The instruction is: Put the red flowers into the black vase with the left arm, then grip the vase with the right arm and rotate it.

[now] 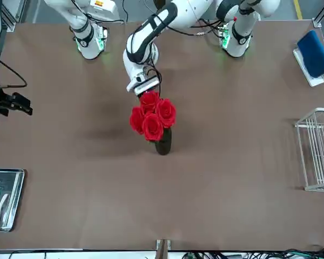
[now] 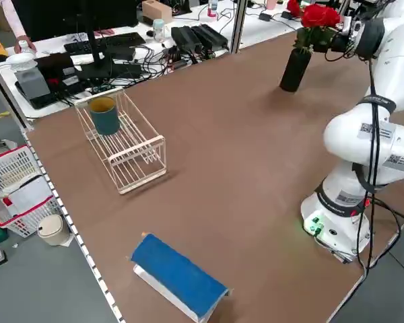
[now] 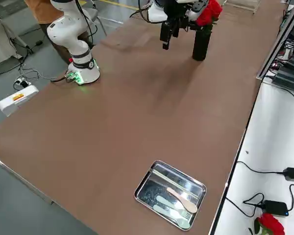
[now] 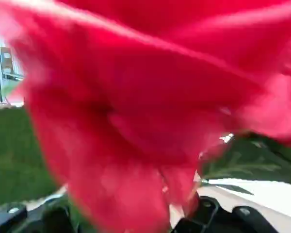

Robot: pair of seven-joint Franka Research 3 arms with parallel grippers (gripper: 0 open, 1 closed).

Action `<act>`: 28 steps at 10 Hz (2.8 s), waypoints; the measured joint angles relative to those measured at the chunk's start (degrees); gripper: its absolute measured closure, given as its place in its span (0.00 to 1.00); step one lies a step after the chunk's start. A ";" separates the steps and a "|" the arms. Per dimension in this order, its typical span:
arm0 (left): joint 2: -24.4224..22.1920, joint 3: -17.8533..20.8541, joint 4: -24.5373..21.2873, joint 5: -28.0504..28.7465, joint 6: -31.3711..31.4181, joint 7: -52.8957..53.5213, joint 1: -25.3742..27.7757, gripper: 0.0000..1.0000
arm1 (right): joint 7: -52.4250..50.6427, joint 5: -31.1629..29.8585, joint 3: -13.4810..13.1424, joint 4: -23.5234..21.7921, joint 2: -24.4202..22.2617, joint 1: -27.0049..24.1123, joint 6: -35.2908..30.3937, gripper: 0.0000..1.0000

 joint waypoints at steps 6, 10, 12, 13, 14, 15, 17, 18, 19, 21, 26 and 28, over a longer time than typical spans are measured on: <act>0.01 -0.11 -0.32 -1.65 -3.51 0.95 -0.91 0.11 | 0.00 0.00 0.00 0.00 0.00 0.00 -0.42 0.00; 0.00 -0.20 -0.32 -1.65 -3.66 0.97 -1.03 0.00 | 0.00 0.00 0.00 0.00 0.00 0.00 -0.44 0.00; 0.00 -0.30 -0.32 -1.65 -3.66 0.97 -1.49 0.00 | 0.00 0.00 0.00 0.00 0.00 0.00 -0.45 0.00; 0.00 -0.31 -0.33 -1.66 -3.67 1.06 -1.92 0.00 | 0.00 0.00 0.00 -0.01 0.00 0.00 -0.45 0.00; 0.01 -0.31 -0.36 -1.66 -3.67 1.40 -2.46 0.00 | 0.00 0.00 0.00 -0.01 0.00 0.00 -0.45 0.00; 0.00 -0.32 -0.36 -1.66 -3.73 1.87 -3.09 0.00 | 0.00 0.00 0.00 -0.01 0.00 0.00 -0.45 0.00; 0.00 -0.52 -0.36 -1.67 -4.39 2.53 -4.26 0.00 | 0.00 0.00 0.00 -0.05 0.00 0.00 -0.45 0.00; -0.06 -1.39 -0.27 -1.68 -5.71 3.05 -4.57 0.00 | 0.00 0.00 0.00 -0.21 0.02 0.00 -0.45 0.00; -0.55 -3.37 -0.06 -2.60 -7.60 4.81 -4.59 0.00 | 0.01 0.00 0.00 -0.61 0.06 0.00 -0.41 0.00; -3.73 -5.99 0.14 -7.49 -9.92 9.33 -5.02 0.00 | 0.02 0.10 0.05 -1.01 0.20 0.03 0.05 0.00; -17.21 -6.51 -0.23 -17.58 -10.68 18.86 -3.57 0.00 | 0.05 6.28 0.37 -2.37 3.54 1.43 2.84 0.00; -20.33 -6.54 -2.29 -18.25 -10.41 21.56 0.66 0.00 | 0.09 8.01 0.54 -2.75 7.10 3.82 6.04 0.00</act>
